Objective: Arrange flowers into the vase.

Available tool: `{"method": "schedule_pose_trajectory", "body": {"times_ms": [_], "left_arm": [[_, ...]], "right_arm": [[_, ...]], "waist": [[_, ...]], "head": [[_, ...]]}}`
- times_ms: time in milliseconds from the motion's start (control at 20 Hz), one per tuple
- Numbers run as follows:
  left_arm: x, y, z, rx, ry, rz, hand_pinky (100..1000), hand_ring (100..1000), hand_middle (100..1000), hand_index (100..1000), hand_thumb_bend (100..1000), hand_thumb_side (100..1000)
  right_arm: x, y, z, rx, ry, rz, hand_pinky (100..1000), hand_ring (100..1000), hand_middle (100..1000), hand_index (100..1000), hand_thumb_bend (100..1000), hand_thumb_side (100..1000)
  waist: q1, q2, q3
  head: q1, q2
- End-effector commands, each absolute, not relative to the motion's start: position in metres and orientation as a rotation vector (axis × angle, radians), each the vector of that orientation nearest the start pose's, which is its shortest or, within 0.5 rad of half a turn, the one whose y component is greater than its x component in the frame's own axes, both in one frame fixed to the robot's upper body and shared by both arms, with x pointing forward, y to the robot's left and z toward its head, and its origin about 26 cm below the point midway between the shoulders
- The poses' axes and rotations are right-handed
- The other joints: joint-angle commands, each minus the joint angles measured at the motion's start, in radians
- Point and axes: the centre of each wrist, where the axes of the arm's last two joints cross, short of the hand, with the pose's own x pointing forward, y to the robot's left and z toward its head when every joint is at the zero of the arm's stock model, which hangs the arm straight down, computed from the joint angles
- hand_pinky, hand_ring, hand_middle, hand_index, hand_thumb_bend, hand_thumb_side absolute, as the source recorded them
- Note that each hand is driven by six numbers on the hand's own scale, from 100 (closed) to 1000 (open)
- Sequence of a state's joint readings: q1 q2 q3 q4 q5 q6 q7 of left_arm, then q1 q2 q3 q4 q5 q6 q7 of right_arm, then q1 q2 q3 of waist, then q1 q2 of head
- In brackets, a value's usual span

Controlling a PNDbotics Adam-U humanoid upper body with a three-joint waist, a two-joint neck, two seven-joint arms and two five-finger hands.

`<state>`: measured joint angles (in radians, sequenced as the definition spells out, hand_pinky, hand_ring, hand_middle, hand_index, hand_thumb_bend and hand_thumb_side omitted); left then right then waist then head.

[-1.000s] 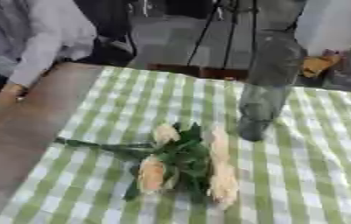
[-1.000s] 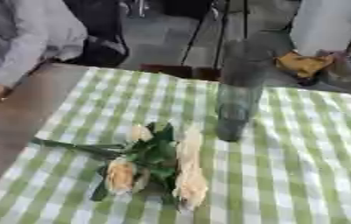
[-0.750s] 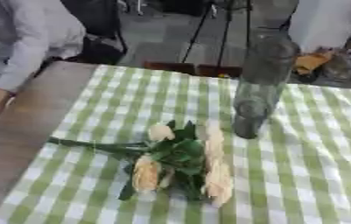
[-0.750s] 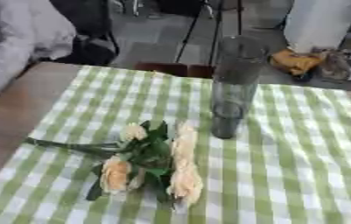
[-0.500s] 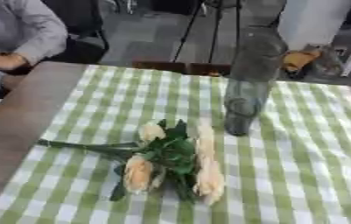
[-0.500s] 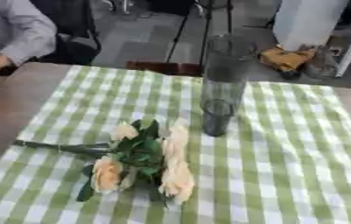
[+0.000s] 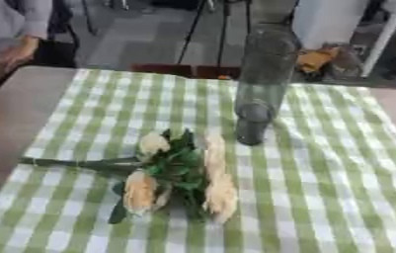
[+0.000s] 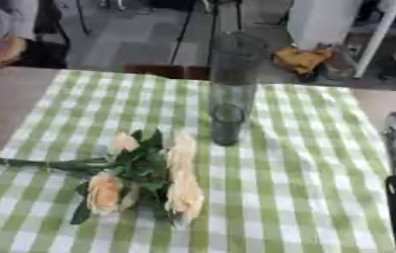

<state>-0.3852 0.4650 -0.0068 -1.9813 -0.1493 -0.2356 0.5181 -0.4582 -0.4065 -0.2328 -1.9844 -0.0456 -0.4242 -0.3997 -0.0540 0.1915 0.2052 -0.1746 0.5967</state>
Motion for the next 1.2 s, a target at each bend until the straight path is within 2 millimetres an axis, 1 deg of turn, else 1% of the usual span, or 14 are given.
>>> {"method": "schedule_pose_trajectory", "body": {"times_ms": [50,200,350,400,500,600,650,700,800,850,950,1100,1200], "left_arm": [[0.303,0.274,0.242,-0.738,3.435,0.051,645,835,803,958,303,863],[0.303,0.277,0.243,-0.788,3.434,0.094,635,830,800,950,326,847],[0.302,0.28,0.25,-0.887,3.412,0.199,617,812,794,951,337,796],[0.302,0.282,0.253,-0.943,3.398,0.26,612,804,791,950,347,775],[0.301,0.285,0.26,-1.082,3.365,0.407,601,795,782,937,326,714],[0.3,0.287,0.266,-1.224,3.328,0.577,582,781,763,909,287,659],[0.3,0.287,0.269,-1.291,3.307,0.669,579,782,763,909,289,643],[0.299,0.288,0.272,-1.362,3.273,0.794,579,784,767,915,305,639],[0.299,0.287,0.281,-1.473,3.196,1.027,583,784,770,930,337,677],[0.298,0.287,0.286,-1.511,3.157,1.143,589,788,777,946,374,700],[0.297,0.286,0.297,-1.566,3.075,1.369,613,804,796,978,417,748],[0.296,0.284,0.308,-1.606,2.957,1.684,644,827,824,1000,423,762],[0.296,0.279,0.314,-1.615,2.878,1.88,664,841,836,1000,411,742]], "right_arm": [[0.3,-0.312,0.281,0.438,3.256,0.224,750,852,854,861,100,1000],[0.3,-0.311,0.283,0.441,3.263,0.207,750,853,855,861,100,1000],[0.3,-0.311,0.284,0.439,3.264,0.201,749,850,854,861,100,1000],[0.3,-0.311,0.284,0.438,3.264,0.197,748,850,853,861,100,1000],[0.3,-0.311,0.285,0.436,3.269,0.193,747,848,852,861,100,1000],[0.3,-0.31,0.285,0.438,3.276,0.19,747,847,852,861,100,1000],[0.3,-0.31,0.285,0.44,3.279,0.188,747,846,852,861,100,1000],[0.3,-0.31,0.284,0.442,3.282,0.184,746,846,851,861,100,1000],[0.3,-0.31,0.284,0.447,3.287,0.176,746,845,851,861,100,1000],[0.3,-0.31,0.284,0.45,3.29,0.171,746,845,851,861,100,1000],[0.3,-0.31,0.284,0.454,3.293,0.164,746,845,851,860,100,1000],[0.299,-0.311,0.284,0.459,3.296,0.158,746,844,851,860,100,1000],[0.299,-0.311,0.285,0.46,3.297,0.156,746,844,851,860,100,1000]], "waist": [[0.003,-0.019,0.001],[0.005,-0.024,0.002],[0.007,-0.029,0.003],[0.008,-0.032,0.003],[0.009,-0.039,0.002],[0.011,-0.046,-0.001],[0.012,-0.049,-0.003],[0.013,-0.054,-0.005],[0.015,-0.061,-0.008],[0.016,-0.064,-0.009],[0.018,-0.07,-0.012],[0.02,-0.075,-0.016],[0.021,-0.076,-0.018]], "head": [[0.006,0.007],[0.04,0.004],[0.056,0.003],[0.059,0.004],[0.064,0.007],[0.068,0.015],[0.07,0.019],[0.072,0.024],[0.074,0.032],[0.073,0.035],[0.073,0.04],[0.077,0.05],[0.081,0.058]]}}
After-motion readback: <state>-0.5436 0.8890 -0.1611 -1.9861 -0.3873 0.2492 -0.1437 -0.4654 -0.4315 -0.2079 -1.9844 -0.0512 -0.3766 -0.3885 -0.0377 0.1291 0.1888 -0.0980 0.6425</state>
